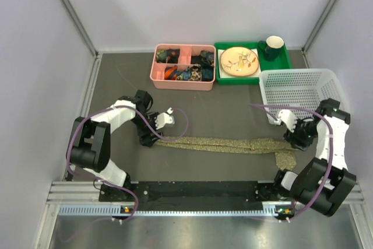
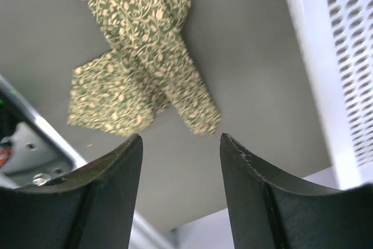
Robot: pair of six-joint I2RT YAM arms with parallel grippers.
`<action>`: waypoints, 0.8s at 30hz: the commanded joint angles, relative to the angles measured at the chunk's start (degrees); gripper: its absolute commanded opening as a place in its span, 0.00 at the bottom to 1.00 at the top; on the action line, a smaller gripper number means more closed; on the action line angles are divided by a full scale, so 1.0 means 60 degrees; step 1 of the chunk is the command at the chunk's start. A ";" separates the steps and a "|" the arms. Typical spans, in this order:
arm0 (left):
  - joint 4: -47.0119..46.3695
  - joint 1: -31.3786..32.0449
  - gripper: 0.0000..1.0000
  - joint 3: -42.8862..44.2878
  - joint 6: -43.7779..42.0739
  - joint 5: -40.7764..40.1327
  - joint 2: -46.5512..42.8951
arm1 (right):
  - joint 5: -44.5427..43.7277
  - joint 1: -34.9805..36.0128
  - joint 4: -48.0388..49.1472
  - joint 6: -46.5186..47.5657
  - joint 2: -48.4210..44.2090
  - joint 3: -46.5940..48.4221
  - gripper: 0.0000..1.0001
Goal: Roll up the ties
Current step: Flatten out the tie at the center of the board.
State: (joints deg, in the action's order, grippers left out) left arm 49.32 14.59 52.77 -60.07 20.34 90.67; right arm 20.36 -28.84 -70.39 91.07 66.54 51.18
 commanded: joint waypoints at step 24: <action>0.0408 -0.0424 0.78 0.0594 -0.0461 0.0639 0.0444 | 0.1441 -0.0159 0.3281 0.1931 0.0058 -0.3183 0.05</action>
State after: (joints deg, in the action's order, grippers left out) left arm 50.72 13.19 54.70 -61.14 22.13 92.68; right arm 27.24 -29.19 -51.64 101.73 69.30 33.39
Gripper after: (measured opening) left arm 0.784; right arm 0.236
